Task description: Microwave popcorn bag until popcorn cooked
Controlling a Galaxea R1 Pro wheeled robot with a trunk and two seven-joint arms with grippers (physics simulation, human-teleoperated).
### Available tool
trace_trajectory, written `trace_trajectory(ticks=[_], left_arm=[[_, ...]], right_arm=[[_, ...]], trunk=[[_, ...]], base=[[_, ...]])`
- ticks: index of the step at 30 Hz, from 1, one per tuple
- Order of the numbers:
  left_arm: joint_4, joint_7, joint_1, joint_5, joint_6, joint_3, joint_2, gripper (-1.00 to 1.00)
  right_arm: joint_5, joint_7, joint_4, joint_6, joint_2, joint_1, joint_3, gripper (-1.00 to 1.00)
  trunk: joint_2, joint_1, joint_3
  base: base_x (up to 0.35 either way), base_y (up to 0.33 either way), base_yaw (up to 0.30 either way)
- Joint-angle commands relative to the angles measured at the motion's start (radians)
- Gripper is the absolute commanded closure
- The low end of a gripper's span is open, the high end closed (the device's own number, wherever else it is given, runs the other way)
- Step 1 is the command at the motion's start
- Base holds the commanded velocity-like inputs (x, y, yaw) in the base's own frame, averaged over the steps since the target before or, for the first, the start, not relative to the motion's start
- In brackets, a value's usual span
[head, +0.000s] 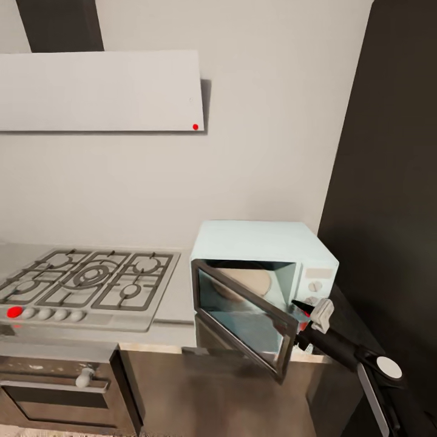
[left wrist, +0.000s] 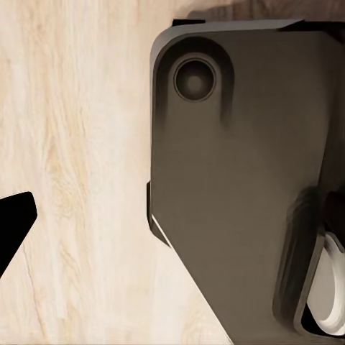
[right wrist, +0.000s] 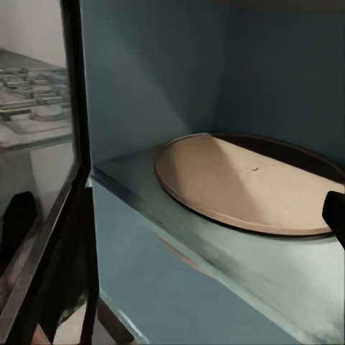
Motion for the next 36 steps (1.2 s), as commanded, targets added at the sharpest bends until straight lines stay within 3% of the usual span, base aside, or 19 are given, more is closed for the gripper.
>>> trace_trajectory(ticks=[1, 24, 28, 31, 33, 36], left_arm=[[0.0, 0.003, -0.001, 0.0, -0.001, 0.002, 0.0, -1.0], [0.0, 0.006, -0.001, 0.0, -0.001, 0.001, -0.003, -1.0], [0.0, 0.006, -0.001, 0.0, 0.0, 0.0, -0.003, -1.0], [0.0, 0.006, -0.001, 0.0, 0.0, 0.002, -0.003, -1.0], [0.0, 0.006, -0.001, 0.0, -0.001, 0.002, -0.003, -1.0], [0.0, 0.006, -0.001, 0.0, 0.0, 0.002, -0.004, -1.0]], right_arm=[[0.0, 0.004, 0.0, -0.005, 0.0, -0.001, -0.001, -1.0], [-0.003, -0.003, 0.002, -0.008, 0.0, -0.001, -0.003, -1.0], [-0.003, -0.006, 0.002, -0.008, 0.001, -0.001, -0.026, -1.0], [-0.003, -0.044, 0.002, -0.008, 0.003, -0.001, -0.035, -1.0], [-0.003, -0.133, 0.002, -0.008, 0.005, -0.001, -0.037, -1.0], [-0.004, -0.166, 0.002, -0.008, 0.006, -0.001, -0.038, -1.0]], trunk=[[-0.001, 0.0, -0.001], [-0.001, 0.0, -0.001], [-0.001, 0.0, -0.001], [-0.001, 0.0, -0.001], [-0.001, 0.0, -0.001], [-0.001, 0.0, -0.001]], base=[[0.0, 0.0, 0.24], [-0.085, 0.0, 0.241], [-0.145, 0.0, 0.243], [-0.274, 0.0, 0.243], [-0.134, 0.0, 0.243], [-0.028, 0.0, 0.243]])
